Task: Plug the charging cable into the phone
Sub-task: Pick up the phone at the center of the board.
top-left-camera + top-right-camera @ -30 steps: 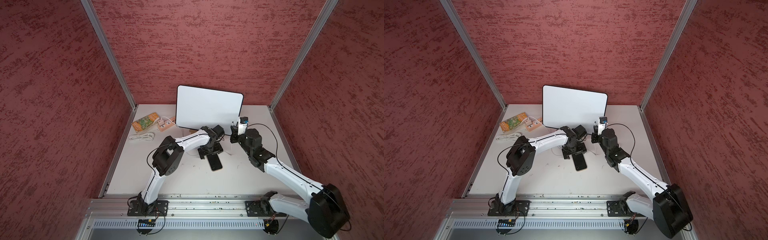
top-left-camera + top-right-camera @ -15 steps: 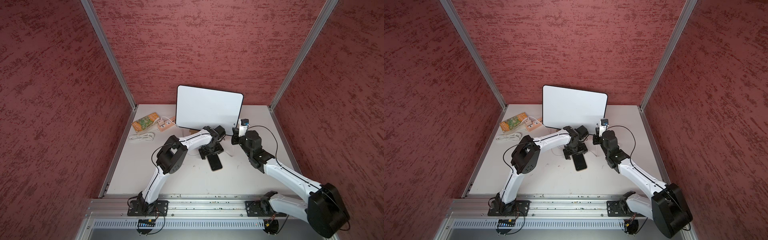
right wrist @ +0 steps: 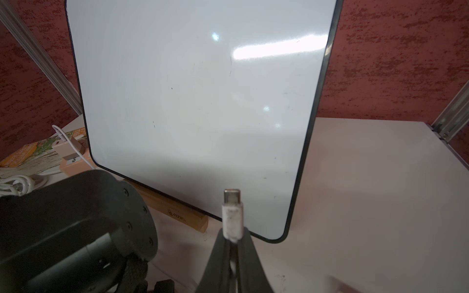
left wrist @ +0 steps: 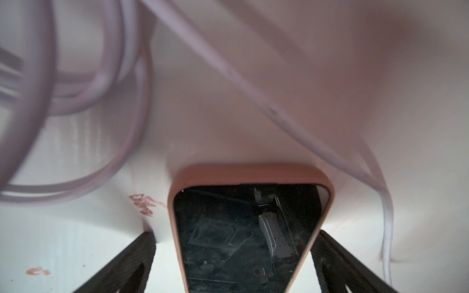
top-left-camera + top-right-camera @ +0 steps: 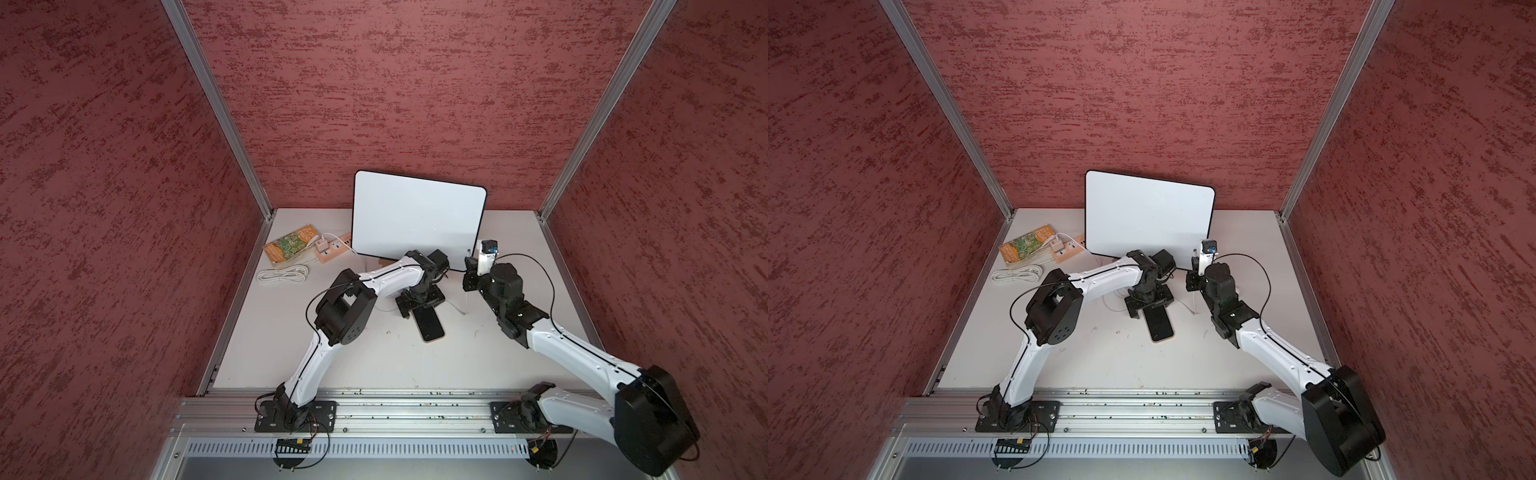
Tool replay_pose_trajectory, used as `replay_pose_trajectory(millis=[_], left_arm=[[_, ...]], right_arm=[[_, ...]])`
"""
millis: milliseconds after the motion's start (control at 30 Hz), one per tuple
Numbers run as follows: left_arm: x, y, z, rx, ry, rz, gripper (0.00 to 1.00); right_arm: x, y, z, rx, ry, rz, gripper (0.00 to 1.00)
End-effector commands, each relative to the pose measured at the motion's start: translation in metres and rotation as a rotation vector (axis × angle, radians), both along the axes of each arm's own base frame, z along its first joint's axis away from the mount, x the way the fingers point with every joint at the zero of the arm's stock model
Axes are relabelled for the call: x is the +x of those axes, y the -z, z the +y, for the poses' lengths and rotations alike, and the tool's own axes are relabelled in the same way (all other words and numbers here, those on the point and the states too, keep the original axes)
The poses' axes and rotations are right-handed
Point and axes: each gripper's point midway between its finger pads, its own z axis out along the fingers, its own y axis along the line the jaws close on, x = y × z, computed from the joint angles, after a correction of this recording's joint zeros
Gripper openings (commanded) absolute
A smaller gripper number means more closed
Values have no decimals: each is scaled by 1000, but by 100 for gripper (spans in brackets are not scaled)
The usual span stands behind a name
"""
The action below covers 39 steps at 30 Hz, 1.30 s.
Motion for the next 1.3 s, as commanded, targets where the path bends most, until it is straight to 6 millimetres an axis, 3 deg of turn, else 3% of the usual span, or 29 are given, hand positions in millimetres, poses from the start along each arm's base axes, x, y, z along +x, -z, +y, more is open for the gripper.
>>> replay_pose_trajectory(millis=[0,333,500,900,1000,1200,1267], left_arm=[[-1,34,12,54,-17,39,100],[1,43,10,104,27,44,100],[-6,58,9,93,23,85,99],[-19,75,2,56,23,116,76],[-27,84,8,35,-1,132,57],[-31,86,26,-19,-51,120,0],[-28,81,31,-45,-67,101,0]], right_arm=[[0,-10,-1,28,-2,-37,0],[-1,-7,-3,30,1,-35,0],[-2,-8,-3,35,-1,-37,0],[-8,-9,-9,31,16,-44,0],[-8,-9,-8,40,14,-43,0],[-6,-7,3,66,-33,-25,0],[-5,-6,7,67,-53,-16,0]])
